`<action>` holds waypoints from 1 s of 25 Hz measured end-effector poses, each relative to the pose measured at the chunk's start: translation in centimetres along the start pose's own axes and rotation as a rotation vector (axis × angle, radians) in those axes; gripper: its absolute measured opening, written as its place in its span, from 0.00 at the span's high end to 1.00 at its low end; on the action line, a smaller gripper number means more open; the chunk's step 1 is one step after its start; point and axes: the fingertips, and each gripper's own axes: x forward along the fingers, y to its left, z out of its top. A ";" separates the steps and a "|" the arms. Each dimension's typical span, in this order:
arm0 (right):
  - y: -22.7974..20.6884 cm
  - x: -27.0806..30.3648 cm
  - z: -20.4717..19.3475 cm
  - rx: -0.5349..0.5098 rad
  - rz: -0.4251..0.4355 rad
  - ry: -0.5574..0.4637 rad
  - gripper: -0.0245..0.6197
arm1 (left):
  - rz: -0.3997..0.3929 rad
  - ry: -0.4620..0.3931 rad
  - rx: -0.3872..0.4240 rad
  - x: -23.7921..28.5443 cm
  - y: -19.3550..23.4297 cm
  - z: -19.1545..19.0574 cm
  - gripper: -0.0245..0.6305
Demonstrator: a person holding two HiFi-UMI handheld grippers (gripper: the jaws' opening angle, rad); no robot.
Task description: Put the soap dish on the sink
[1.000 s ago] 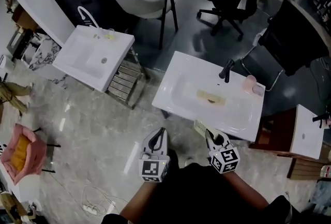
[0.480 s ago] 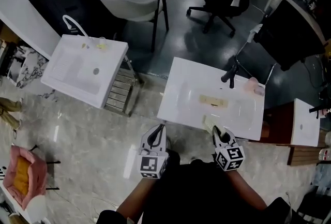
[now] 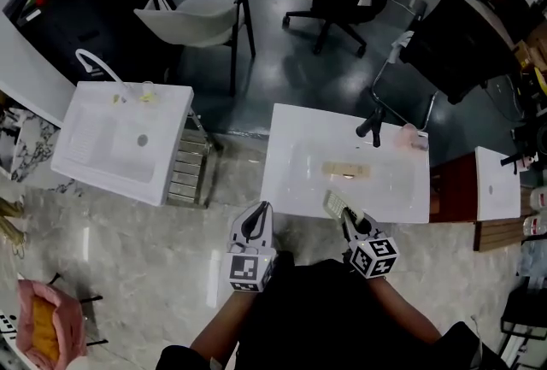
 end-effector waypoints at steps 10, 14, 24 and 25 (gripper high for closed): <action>-0.9 0.1 -1.6 0.047 -0.052 0.022 0.94 | -0.065 0.016 -0.059 2.3 -0.6 0.0 0.93; -1.5 0.6 -1.6 0.051 -0.049 0.030 0.94 | -0.092 0.016 -0.031 3.4 -1.4 -0.2 0.93; -2.1 7.6 1.7 0.066 0.076 0.020 0.94 | -0.013 0.052 -0.037 5.8 -0.7 -0.9 0.93; -2.1 8.6 2.1 0.066 0.094 0.023 0.94 | -0.005 0.060 -0.038 6.2 -0.6 -1.0 0.93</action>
